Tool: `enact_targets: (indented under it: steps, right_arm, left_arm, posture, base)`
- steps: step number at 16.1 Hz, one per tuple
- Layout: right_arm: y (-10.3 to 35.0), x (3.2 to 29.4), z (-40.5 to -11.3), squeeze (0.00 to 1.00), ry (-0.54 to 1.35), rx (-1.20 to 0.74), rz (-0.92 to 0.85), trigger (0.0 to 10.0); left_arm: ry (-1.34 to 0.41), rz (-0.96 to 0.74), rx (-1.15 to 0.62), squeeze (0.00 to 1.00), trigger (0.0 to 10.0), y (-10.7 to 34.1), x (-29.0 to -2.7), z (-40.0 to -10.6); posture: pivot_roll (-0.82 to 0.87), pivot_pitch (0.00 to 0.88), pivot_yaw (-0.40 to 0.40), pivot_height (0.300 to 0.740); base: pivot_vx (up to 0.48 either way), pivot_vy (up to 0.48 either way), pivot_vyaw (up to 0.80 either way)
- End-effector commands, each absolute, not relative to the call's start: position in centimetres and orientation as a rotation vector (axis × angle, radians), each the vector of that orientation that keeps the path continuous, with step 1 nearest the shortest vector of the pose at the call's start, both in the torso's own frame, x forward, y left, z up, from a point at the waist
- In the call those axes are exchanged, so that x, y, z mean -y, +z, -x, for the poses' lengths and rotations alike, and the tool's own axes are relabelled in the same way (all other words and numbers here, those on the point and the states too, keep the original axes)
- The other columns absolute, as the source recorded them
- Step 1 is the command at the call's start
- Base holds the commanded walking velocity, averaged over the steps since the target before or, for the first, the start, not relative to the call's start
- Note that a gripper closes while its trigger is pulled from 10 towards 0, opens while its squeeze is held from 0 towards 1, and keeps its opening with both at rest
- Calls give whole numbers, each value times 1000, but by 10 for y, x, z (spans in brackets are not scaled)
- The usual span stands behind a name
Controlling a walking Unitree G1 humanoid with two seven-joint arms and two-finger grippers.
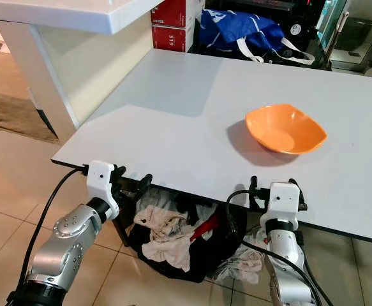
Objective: Setting the table
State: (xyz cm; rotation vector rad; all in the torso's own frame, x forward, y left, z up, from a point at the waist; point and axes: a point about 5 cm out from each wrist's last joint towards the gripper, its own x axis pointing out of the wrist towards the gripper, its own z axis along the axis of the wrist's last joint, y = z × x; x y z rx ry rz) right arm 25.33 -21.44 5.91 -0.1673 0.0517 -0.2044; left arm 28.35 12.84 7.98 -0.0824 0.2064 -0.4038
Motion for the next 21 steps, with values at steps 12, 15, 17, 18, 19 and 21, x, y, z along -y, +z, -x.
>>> enact_targets:
  steps: [12, 15, 17, 18, 19, 21]
  right_arm:
    - [62, 210, -266, 0, -169, -53, 174, 10000]
    - [65, 207, -272, 0, -158, -42, 164, 10000]
    - [63, 207, -272, 0, -154, -53, 158, 10000]
    - [62, 208, -272, 0, -155, -56, 156, 10000]
    - [61, 209, -273, 0, -153, -63, 152, 10000]
    - [61, 208, -273, 0, -144, -66, 158, 10000]
  left_arm:
    - [-430, 29, -145, 0, 10000, 93, -124, -296]
    - [-428, 42, -127, 0, 10000, 96, -121, -296]
    - [-416, 47, -125, 0, 10000, 96, -122, -296]
    - [-413, 53, -128, 0, 10000, 96, -123, -296]
    - [-412, 51, -130, 0, 10000, 95, -123, -295]
    - [-422, 49, -136, 0, 10000, 95, -122, -295]
  posture:
    - [-30, 0, 55, 740]
    - [-25, 0, 51, 740]
    - [-23, 0, 49, 740]
    - [-23, 0, 48, 740]
    - [-22, 0, 47, 740]
    - [-25, 0, 50, 740]
  base:
    - [0, 0, -387]
    - [0, 320, 0]
    - [0, 480, 0]
    - [0, 480, 0]
    - [0, 480, 0]
    - [0, 480, 0]
